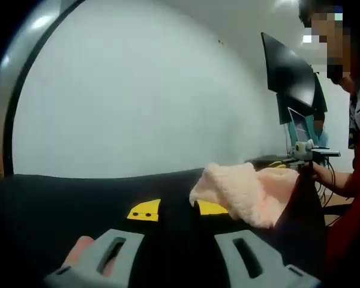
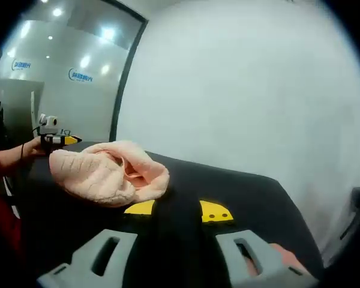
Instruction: Fold the towel on the table until its edges align and the towel forms a compact rectangular stack.
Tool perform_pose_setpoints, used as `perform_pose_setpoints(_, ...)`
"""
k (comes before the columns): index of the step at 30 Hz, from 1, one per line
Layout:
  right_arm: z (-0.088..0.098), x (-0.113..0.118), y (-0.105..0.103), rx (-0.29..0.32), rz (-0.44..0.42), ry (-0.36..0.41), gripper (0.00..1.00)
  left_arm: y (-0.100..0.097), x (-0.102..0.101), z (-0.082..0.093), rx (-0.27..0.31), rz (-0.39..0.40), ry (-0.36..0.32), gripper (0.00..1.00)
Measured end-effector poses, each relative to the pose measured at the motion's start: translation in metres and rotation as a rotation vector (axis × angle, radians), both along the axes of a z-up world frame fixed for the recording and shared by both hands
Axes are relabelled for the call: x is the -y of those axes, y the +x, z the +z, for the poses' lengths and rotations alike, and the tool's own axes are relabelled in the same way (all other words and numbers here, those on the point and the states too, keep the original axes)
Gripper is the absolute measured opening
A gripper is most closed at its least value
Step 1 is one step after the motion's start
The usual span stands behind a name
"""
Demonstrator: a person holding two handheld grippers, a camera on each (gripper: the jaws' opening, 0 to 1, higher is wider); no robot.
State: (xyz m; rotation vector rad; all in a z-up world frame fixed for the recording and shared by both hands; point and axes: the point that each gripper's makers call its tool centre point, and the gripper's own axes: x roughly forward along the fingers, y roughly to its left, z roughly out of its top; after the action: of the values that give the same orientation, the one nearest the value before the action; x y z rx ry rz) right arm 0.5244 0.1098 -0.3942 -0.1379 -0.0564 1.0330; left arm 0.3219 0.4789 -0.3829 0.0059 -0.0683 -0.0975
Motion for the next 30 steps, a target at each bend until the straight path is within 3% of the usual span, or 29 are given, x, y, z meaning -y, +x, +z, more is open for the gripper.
perform_pose_setpoints(22, -0.0033, 0.0021, 0.0031, -0.001, -0.016, -0.016, 0.22, 0.0007, -0.0026, -0.0042, -0.017, 0.01, 0.017, 0.23)
perform_pose_setpoints(30, -0.0033, 0.0035, 0.0046, 0.003, -0.023, -0.017, 0.22, 0.0031, 0.0005, -0.0097, -0.048, 0.006, 0.029, 0.24)
